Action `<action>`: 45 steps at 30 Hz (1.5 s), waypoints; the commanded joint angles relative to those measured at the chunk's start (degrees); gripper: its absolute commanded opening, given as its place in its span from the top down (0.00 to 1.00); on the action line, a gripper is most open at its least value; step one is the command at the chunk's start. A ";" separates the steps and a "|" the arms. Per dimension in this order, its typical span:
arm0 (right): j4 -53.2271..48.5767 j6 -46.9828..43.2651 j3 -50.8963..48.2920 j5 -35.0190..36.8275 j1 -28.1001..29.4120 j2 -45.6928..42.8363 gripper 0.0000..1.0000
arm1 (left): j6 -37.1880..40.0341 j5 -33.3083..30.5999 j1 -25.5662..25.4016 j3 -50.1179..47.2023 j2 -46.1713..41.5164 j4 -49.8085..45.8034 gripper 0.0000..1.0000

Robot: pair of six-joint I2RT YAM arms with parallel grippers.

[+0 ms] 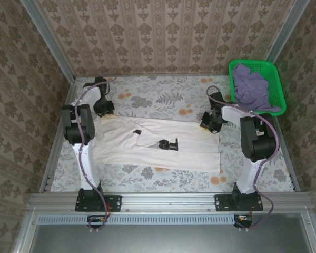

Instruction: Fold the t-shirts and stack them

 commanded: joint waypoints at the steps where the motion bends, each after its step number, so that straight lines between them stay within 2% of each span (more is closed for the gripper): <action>1: -4.18 1.99 2.40 1.41 -0.80 2.91 0.78 | -0.06 -9.22 1.85 4.02 4.66 -4.13 0.76; 5: -3.62 3.67 2.44 0.67 -1.89 3.09 0.76 | -0.56 -12.24 3.12 8.61 7.85 -5.58 0.77; 9: -2.31 3.79 2.97 -1.08 -2.49 2.25 0.69 | -0.21 -10.82 3.54 13.13 8.66 -7.08 0.77; 13: 1.19 5.26 2.12 -2.18 -2.47 -1.07 0.61 | -0.70 -7.39 3.22 14.56 4.98 -6.83 0.74; 16: 3.90 6.24 1.56 -3.02 -1.59 -4.03 0.55 | -2.03 -4.60 2.30 13.04 -0.23 -5.39 0.67; 19: 8.36 6.10 1.61 -5.01 1.75 -6.36 0.53 | -3.14 0.41 0.28 7.25 -6.83 -1.64 0.63; 22: 13.41 6.43 3.63 -9.72 7.01 -4.84 0.53 | -4.01 8.40 -1.83 1.42 -11.15 1.25 0.63; 25: 13.70 4.78 10.65 -12.84 13.59 1.11 0.55 | -3.66 14.93 -4.03 -1.96 -11.51 1.10 0.65; 28: 9.90 2.21 21.57 -15.70 19.11 9.82 0.56 | -3.91 13.69 -5.31 -6.44 -11.57 1.91 0.70; 33: 3.54 -1.03 41.70 -18.42 25.71 24.37 0.57 | -8.69 13.02 -3.61 -11.14 -9.18 2.83 0.77; 37: -5.42 -3.05 57.82 -18.25 28.73 34.76 0.61 | -10.13 13.34 -2.80 -12.22 -7.17 2.77 0.76; 40: -11.70 -4.06 67.17 -14.88 30.09 40.12 0.63 | -10.04 13.24 -2.03 -12.34 -5.96 2.32 0.75; 45: -12.14 -3.38 69.81 -11.71 30.22 42.64 0.65 | -10.35 13.25 -0.98 -13.18 -5.68 2.68 0.74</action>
